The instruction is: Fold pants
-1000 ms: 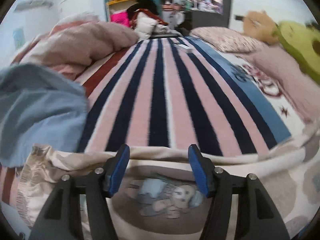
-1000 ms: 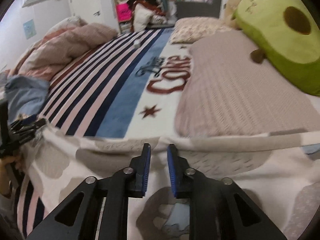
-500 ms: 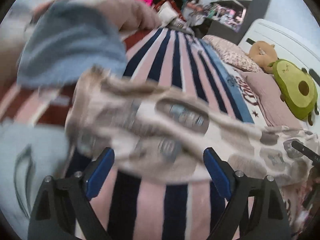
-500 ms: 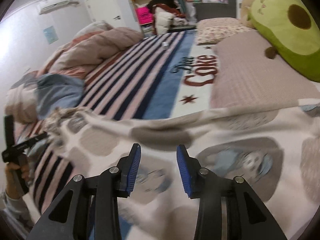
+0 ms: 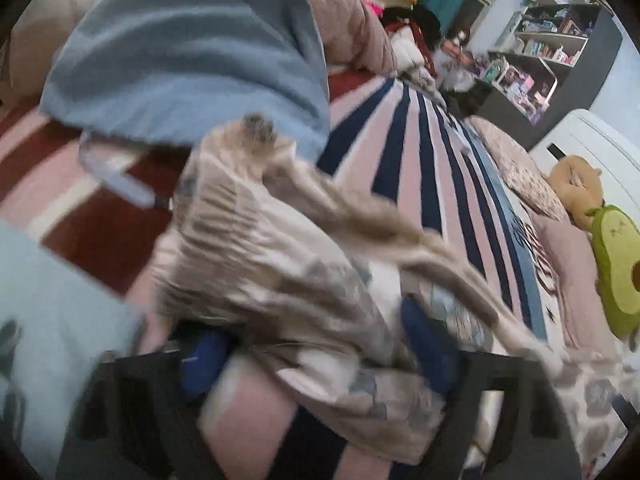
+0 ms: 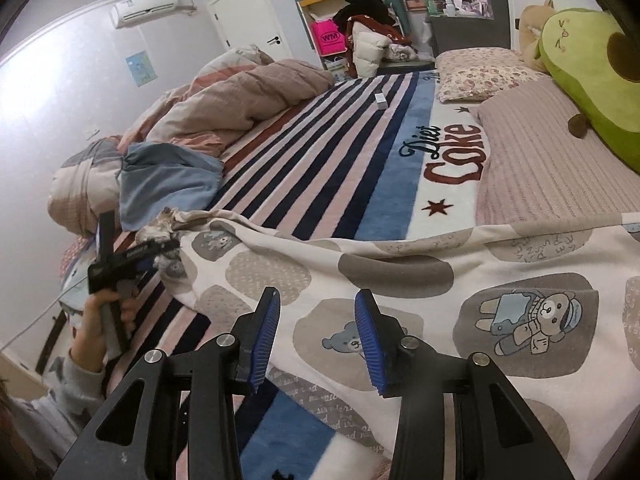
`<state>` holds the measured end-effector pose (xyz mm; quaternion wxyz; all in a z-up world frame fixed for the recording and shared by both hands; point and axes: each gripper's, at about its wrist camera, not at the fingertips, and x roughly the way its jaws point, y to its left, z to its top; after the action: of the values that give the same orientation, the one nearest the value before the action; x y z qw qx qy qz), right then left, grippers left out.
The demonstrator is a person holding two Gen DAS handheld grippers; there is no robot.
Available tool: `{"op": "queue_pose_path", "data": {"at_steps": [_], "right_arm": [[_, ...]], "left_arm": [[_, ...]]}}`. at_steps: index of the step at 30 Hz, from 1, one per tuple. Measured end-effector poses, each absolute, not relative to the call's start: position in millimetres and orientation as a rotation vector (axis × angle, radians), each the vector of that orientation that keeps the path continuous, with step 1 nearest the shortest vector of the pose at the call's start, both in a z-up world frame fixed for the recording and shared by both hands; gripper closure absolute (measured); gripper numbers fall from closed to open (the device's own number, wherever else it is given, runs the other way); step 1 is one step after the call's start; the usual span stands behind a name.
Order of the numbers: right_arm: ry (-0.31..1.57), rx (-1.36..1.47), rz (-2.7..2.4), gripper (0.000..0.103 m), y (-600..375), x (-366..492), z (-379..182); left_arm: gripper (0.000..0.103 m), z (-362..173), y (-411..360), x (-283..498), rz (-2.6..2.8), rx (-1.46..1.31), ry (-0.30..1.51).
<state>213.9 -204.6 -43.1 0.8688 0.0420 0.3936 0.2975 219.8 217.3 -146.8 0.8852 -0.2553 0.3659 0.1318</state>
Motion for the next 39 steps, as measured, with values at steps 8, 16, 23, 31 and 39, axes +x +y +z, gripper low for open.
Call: {"op": "queue_pose_path", "data": {"at_steps": [8,16,23,31,39], "right_arm": [[0.870,0.121,0.594,0.069,-213.0,215.0,-61.1],[0.904,0.159,0.568,0.067,-227.0,203.2,-68.3],[0.970,0.171,0.639,0.067,-209.6,180.0,-74.2],[0.994,0.152,0.689,0.067,-189.3,163.7,-78.4],[0.964,0.172,0.671,0.067,-200.7,166.3,-68.0]], "left_arm": [[0.091,-125.0,226.5,205.2,0.287,-0.547,0.614],[0.093,-52.8,240.7,147.5,0.311,-0.485,0.466],[0.093,-16.5,303.0,72.8,0.613,-0.380,0.428],[0.093,-14.0,269.9,84.5,0.375,-0.333,0.498],[0.093,-33.4,125.1,155.6,-0.168,-0.239,0.601]]}}
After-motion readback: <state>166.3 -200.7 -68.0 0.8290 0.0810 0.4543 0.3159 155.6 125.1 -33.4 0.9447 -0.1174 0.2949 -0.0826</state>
